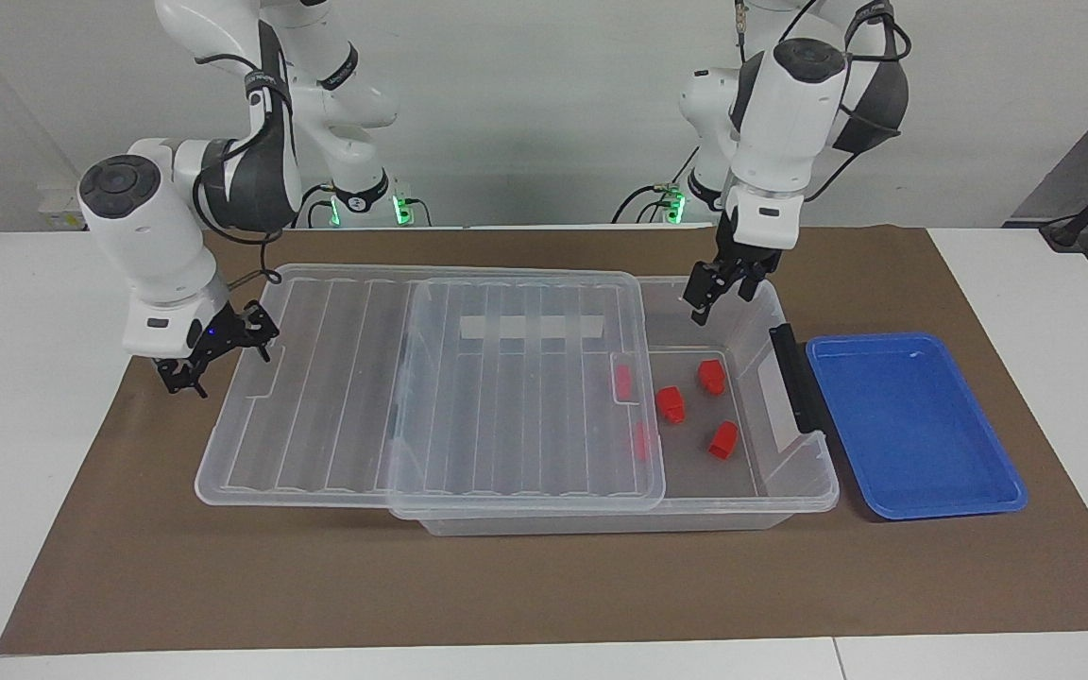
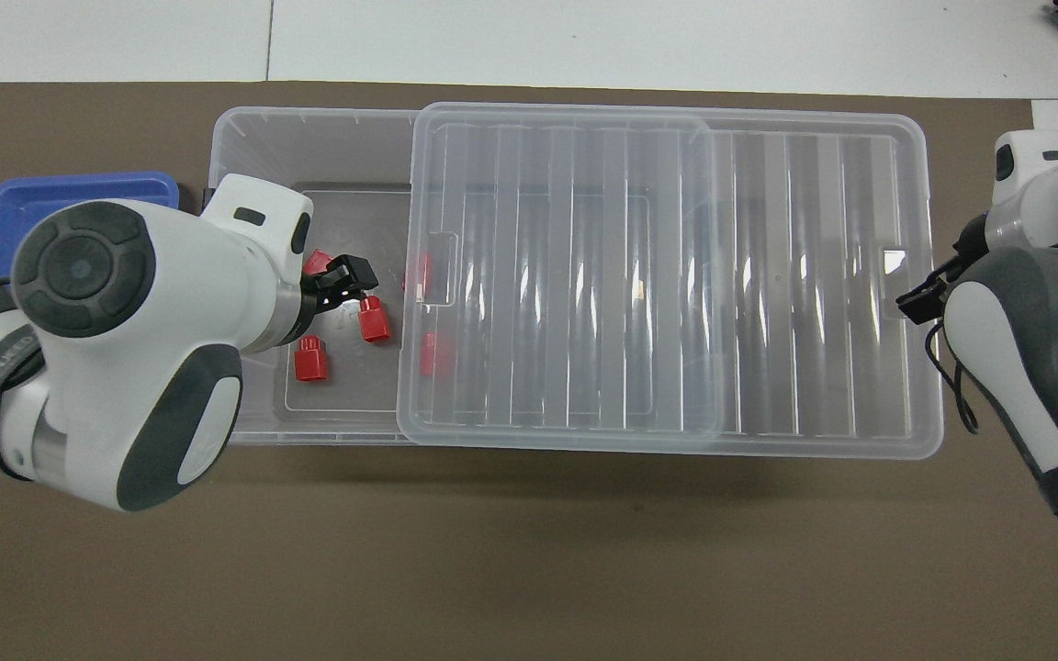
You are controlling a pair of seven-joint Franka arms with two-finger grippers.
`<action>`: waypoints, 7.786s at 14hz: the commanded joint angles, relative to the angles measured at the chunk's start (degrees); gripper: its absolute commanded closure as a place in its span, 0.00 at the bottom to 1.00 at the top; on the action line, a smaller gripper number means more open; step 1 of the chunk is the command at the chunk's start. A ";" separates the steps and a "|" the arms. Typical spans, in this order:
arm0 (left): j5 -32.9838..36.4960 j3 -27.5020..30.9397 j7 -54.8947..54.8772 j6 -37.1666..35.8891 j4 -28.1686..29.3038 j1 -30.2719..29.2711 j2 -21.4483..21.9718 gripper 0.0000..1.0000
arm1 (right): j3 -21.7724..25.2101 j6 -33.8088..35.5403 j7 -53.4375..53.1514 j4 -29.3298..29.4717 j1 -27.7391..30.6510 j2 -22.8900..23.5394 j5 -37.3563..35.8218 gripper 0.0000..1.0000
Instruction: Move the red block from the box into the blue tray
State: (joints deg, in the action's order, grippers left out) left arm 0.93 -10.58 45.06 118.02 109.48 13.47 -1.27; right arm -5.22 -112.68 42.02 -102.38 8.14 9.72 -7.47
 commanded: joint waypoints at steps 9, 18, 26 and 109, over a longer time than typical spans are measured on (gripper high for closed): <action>6.06 1.09 -13.95 10.65 2.05 -0.56 -8.55 0.00 | -0.40 1.14 2.37 -0.37 1.53 -0.93 -1.32 0.02; 10.41 1.00 -7.98 19.96 2.22 -0.02 -15.78 0.00 | -0.84 7.47 -20.45 -1.33 -2.24 -9.19 -0.18 0.02; 10.23 0.83 -2.00 21.28 7.67 0.42 -14.90 0.01 | -0.84 8.79 -48.06 0.33 -5.33 -11.74 4.47 0.02; -0.05 3.55 -62.20 16.71 -2.00 -33.42 -20.26 1.00 | -0.84 -4.30 -47.20 -1.33 -12.79 -1.64 6.15 1.00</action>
State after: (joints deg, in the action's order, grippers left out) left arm 1.12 -7.19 -17.91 132.49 104.07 -20.08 -24.14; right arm -5.93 -116.63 -6.18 -102.23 -3.70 9.01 -2.19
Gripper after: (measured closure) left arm 0.656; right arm 0.991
